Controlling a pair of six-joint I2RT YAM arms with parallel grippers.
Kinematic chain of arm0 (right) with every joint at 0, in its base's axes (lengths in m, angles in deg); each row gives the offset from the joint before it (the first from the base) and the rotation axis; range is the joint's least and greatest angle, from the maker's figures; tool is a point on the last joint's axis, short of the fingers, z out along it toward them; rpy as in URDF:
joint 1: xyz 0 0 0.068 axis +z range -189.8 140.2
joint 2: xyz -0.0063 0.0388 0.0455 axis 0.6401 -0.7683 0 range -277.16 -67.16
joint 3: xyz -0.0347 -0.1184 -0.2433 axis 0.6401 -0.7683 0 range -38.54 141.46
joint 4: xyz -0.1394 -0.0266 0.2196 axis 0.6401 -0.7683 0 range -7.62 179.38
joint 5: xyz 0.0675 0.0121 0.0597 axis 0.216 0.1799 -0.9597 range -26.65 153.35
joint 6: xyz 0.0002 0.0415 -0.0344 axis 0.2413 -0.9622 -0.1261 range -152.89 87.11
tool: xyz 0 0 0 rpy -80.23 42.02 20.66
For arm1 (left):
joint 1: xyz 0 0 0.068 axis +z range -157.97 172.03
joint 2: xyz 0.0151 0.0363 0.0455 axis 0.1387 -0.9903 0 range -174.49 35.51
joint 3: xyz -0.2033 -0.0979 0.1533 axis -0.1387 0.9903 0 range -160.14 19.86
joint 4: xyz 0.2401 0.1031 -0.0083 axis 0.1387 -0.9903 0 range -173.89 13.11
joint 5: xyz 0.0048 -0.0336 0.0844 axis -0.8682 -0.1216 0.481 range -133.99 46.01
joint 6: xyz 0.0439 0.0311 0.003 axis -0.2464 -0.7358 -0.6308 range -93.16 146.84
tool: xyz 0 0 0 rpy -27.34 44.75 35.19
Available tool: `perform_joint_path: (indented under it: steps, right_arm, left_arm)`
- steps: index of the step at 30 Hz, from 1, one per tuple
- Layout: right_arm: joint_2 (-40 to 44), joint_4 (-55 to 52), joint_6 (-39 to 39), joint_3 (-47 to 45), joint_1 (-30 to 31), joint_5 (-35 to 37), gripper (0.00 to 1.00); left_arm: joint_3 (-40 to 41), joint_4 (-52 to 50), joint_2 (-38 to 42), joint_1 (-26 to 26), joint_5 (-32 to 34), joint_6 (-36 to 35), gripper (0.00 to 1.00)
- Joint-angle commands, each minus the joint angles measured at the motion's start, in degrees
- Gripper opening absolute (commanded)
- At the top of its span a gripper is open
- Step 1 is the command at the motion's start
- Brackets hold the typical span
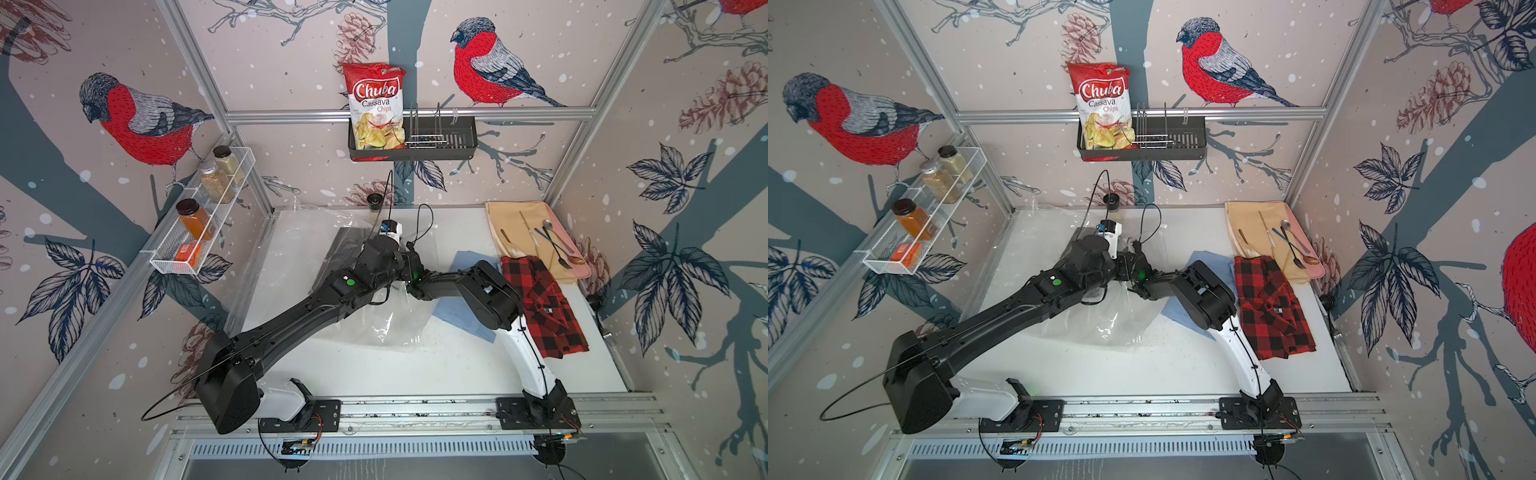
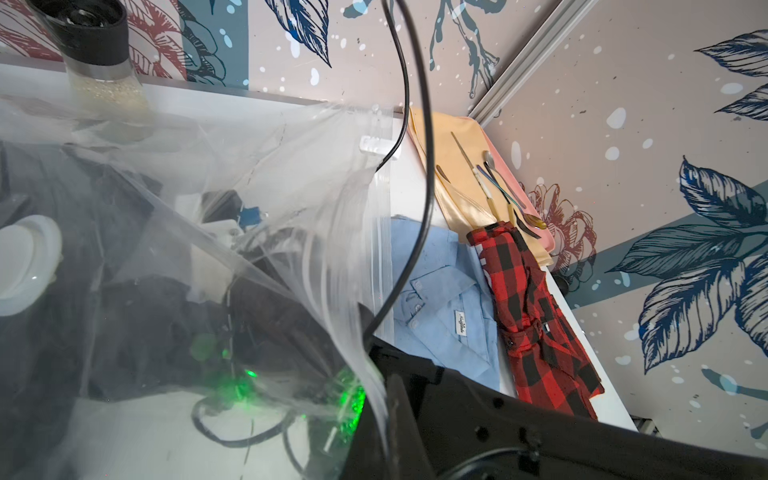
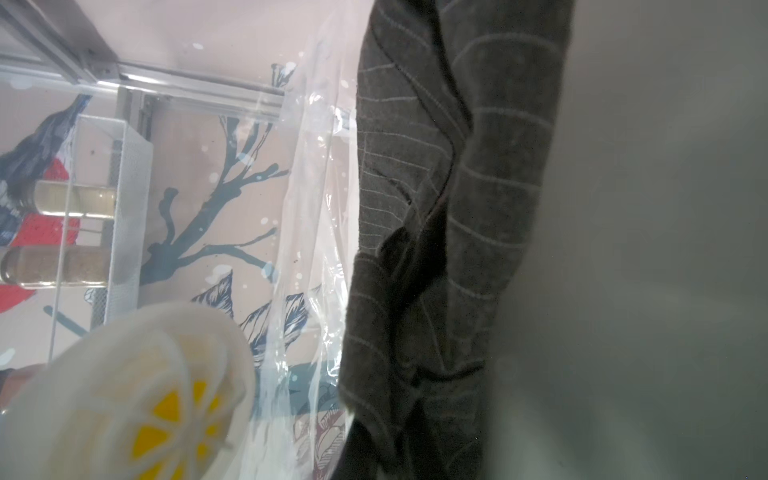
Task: Place the folded shirt into the vacuum bag
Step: Place the shirt in the vacuum bag.
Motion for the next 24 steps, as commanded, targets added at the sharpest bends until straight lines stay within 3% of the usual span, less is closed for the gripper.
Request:
perform_joint_path:
  steps: [1, 12, 24]
  right_arm:
    - [-2.47, 0.04, -0.31, 4.55, 0.84, -2.48, 0.01]
    - [-12.13, -0.97, -3.98, 17.88, 2.43, -4.15, 0.02]
    - [-24.87, -7.36, -6.11, 41.63, 5.19, -0.02, 0.06]
  left_arm:
    - [-0.08, 4.33, 1.16, -0.15, -4.21, 0.1, 0.0]
    - [0.07, 5.91, 2.44, -0.18, -8.52, 1.12, 0.0]
    - [0.13, 5.98, 4.68, -0.24, -9.93, 2.14, 0.0]
